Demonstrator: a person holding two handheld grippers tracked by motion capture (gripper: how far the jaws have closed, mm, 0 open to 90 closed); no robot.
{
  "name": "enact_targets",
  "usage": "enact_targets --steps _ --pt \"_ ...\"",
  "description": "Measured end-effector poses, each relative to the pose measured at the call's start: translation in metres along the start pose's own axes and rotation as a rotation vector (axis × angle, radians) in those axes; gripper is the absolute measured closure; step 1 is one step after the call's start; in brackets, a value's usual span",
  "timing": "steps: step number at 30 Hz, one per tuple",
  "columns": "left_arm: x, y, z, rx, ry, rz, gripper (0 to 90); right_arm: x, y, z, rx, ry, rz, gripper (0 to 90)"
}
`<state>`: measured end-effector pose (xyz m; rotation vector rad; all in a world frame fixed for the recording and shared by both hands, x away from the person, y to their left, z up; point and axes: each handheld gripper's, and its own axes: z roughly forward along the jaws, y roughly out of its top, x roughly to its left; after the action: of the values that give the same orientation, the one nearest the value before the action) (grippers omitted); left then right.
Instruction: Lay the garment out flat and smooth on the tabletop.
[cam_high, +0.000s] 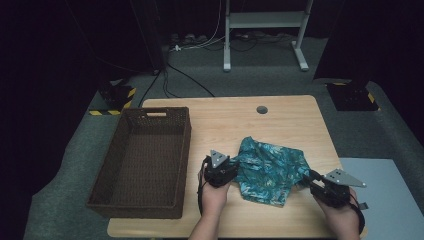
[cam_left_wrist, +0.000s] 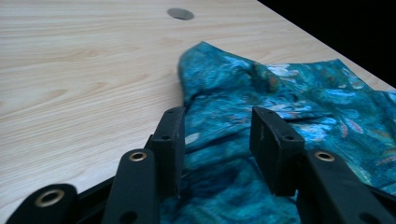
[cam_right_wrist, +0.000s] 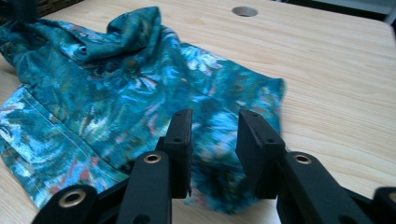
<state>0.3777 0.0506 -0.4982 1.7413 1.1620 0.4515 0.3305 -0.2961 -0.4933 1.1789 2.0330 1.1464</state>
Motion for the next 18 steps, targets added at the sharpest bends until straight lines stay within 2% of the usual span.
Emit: enact_targets --steps 3,7,11,15,18 --pt "-0.006 0.001 0.006 0.014 -0.017 0.020 54.0 0.007 0.001 0.009 0.011 0.001 -0.021 65.0" --pt "-0.010 0.000 0.016 0.040 -0.027 0.035 57.4 0.015 0.000 0.022 0.030 0.023 -0.012 63.5" --pt "-0.009 0.000 0.022 0.074 -0.027 0.041 67.5 0.020 -0.003 0.034 0.056 0.038 -0.002 62.8" --pt "-0.007 -0.002 0.026 0.097 -0.022 0.051 83.1 0.024 -0.008 0.043 0.082 0.050 0.001 62.3" --pt "-0.005 -0.003 0.027 0.104 -0.017 0.047 88.7 0.027 -0.010 0.048 0.103 0.055 -0.002 62.2"
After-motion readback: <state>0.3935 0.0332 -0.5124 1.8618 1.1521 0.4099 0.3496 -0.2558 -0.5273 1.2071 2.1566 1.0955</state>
